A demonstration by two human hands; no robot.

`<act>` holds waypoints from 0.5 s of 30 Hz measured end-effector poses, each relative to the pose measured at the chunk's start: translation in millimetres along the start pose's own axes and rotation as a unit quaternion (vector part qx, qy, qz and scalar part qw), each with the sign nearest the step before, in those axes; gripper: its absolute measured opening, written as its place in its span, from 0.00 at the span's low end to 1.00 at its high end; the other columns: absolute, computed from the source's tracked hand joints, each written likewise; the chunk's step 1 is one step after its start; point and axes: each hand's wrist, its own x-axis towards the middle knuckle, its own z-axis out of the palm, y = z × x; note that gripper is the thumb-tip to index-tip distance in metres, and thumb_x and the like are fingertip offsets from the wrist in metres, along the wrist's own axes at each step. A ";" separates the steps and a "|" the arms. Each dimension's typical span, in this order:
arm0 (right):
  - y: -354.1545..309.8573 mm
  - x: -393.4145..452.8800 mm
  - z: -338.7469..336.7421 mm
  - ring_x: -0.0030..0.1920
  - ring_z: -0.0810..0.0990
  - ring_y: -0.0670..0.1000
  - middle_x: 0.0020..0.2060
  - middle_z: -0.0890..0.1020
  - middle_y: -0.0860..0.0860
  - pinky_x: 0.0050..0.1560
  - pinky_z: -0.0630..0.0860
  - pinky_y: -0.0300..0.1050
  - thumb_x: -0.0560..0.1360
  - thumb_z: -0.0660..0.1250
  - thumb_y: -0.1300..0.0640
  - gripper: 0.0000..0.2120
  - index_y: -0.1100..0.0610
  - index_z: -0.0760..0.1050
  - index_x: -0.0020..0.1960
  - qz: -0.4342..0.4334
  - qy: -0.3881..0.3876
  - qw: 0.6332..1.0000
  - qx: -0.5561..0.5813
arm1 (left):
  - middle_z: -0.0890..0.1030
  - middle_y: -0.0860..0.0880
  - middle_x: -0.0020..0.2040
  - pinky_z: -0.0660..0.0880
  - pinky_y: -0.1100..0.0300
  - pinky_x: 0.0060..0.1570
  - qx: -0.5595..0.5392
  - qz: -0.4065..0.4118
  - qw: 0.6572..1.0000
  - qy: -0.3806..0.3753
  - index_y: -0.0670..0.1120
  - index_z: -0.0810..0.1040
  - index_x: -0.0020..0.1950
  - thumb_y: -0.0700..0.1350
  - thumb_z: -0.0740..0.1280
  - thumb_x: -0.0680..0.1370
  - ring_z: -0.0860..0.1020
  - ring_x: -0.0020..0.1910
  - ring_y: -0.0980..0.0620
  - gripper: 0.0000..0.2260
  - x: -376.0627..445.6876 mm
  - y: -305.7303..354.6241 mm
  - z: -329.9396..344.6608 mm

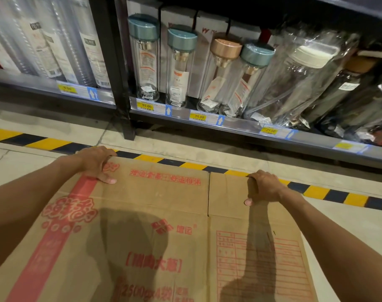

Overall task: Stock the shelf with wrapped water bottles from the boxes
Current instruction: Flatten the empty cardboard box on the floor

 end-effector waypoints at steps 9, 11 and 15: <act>4.4 -20.5 -34.5 0.50 0.74 0.51 0.46 0.76 0.49 0.48 0.72 0.41 0.57 0.81 0.45 0.27 0.51 0.71 0.49 -0.054 -0.058 0.995 0.065 | 0.80 0.54 0.49 0.75 0.59 0.50 -0.005 -0.019 0.995 -0.100 0.53 0.75 0.49 0.59 0.82 0.52 0.78 0.49 0.53 0.30 -2.4 14.1 -34.4; 8.9 -26.7 -48.9 0.50 0.78 0.49 0.45 0.80 0.46 0.50 0.73 0.38 0.57 0.81 0.47 0.26 0.49 0.74 0.49 -0.061 -0.118 0.987 0.094 | 0.80 0.56 0.47 0.75 0.61 0.49 -0.015 -0.010 0.988 -0.151 0.55 0.74 0.49 0.55 0.82 0.54 0.79 0.48 0.55 0.29 -12.8 20.4 -51.8; 13.4 -57.0 -76.4 0.46 0.81 0.46 0.43 0.84 0.47 0.51 0.75 0.41 0.59 0.80 0.49 0.21 0.53 0.78 0.48 -0.080 -0.197 0.971 0.106 | 0.82 0.57 0.43 0.74 0.70 0.42 -0.004 0.044 0.981 -0.191 0.51 0.79 0.50 0.54 0.80 0.60 0.80 0.43 0.59 0.22 -45.9 30.9 -78.8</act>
